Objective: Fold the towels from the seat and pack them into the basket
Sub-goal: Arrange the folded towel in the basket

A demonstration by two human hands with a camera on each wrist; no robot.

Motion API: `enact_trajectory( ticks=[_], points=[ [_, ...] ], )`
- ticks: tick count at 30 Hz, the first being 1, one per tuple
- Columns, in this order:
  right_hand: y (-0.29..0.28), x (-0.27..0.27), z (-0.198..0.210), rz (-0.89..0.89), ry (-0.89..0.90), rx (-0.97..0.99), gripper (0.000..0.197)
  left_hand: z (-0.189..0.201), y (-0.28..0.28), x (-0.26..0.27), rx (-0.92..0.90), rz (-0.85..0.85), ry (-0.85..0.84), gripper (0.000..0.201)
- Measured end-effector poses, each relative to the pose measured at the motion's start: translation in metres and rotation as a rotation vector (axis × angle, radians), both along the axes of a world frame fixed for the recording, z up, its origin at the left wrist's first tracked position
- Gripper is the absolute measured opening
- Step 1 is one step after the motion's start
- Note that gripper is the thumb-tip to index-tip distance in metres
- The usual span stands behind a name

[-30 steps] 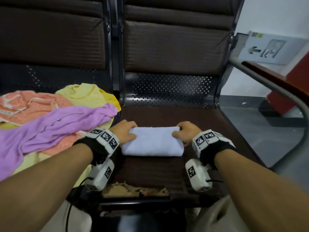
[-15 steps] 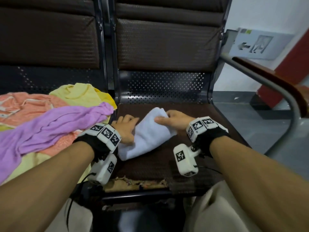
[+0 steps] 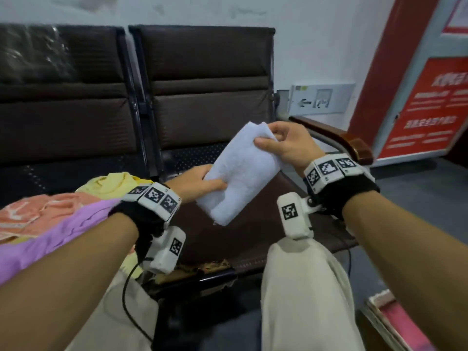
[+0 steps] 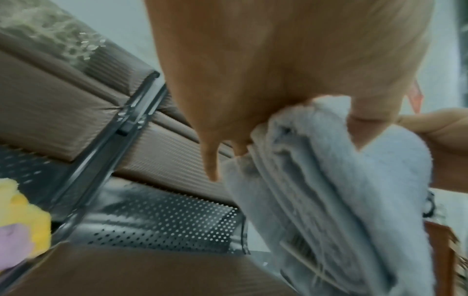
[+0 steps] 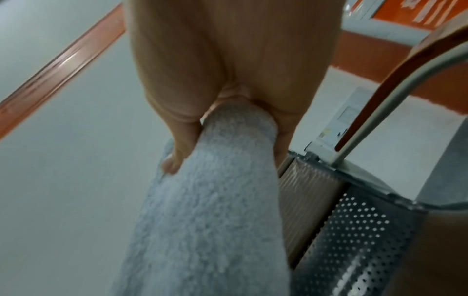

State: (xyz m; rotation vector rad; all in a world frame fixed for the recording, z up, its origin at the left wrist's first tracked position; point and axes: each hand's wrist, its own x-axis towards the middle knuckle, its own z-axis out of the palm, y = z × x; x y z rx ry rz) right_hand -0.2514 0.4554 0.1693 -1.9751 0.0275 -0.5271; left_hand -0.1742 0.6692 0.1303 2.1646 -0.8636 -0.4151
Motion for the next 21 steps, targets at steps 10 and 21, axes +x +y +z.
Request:
enact_trajectory(
  ticks=[10, 21],
  points=[
    [-0.175, -0.166, -0.081, -0.514, 0.128, 0.136, 0.031, 0.006, -0.196, -0.099, 0.172, -0.307, -0.232, 0.032],
    [-0.273, -0.398, -0.235, -0.751, 0.875, 0.150, 0.033, -0.203, -0.360, -0.285, 0.393, -0.700, 0.109, 0.031]
  ],
)
